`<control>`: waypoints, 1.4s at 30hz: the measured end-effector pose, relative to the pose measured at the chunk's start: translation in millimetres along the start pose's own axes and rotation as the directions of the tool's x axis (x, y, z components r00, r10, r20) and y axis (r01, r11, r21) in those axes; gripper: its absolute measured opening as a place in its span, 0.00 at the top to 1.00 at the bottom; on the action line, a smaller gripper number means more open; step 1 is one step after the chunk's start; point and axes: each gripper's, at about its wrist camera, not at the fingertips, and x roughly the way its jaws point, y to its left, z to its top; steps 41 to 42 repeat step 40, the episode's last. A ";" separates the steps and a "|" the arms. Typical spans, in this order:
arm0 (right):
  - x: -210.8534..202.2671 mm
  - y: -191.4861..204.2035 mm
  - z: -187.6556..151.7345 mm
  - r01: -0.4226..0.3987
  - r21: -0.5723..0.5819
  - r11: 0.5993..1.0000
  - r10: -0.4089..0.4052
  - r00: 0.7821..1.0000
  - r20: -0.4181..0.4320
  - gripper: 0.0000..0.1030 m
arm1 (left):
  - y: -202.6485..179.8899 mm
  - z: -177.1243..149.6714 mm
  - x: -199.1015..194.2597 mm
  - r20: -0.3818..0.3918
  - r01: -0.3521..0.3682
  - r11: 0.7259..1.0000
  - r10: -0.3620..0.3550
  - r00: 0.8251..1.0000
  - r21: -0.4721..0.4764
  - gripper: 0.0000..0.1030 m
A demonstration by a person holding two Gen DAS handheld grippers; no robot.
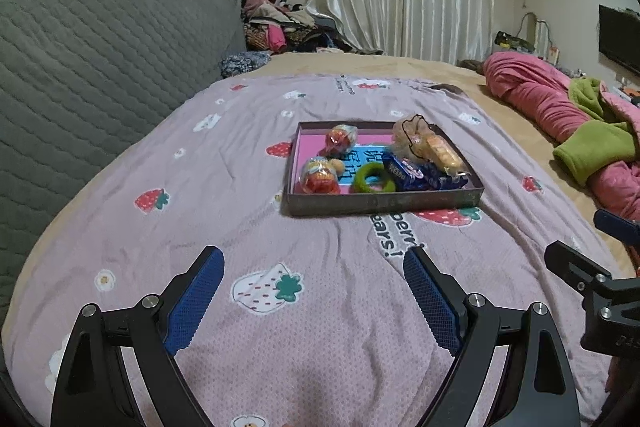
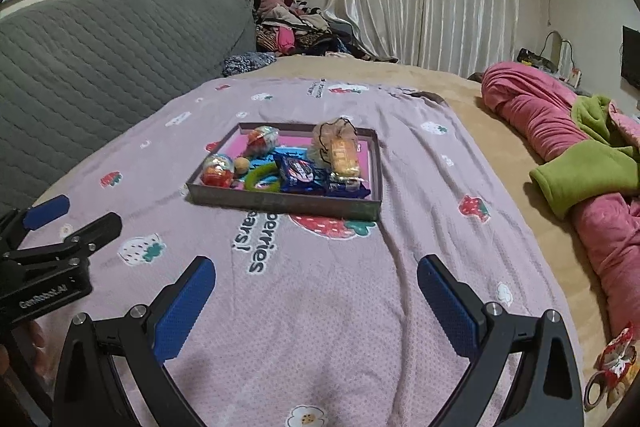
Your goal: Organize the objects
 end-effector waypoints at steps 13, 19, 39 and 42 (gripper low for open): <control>16.8 -5.8 -17.8 0.006 0.012 1.000 -0.006 1.000 -0.005 0.01 | 0.8 -18.8 18.0 -0.005 -0.002 1.000 0.002 1.000 -0.008 0.11; 23.8 -4.6 -24.4 0.016 0.001 1.000 -0.016 1.000 -0.020 0.01 | -2.8 -26.0 26.9 -0.010 -0.007 1.000 0.007 1.000 -0.005 0.11; 47.5 -2.3 -45.3 0.042 -0.020 0.999 -0.043 0.997 -0.069 0.01 | 0.3 -43.3 49.3 -0.031 0.035 0.999 -0.036 0.999 -0.028 0.11; 48.3 -2.1 -45.8 0.043 -0.022 0.999 -0.045 0.996 -0.071 0.01 | 0.8 -43.2 50.2 -0.035 0.036 0.999 -0.037 0.999 -0.029 0.11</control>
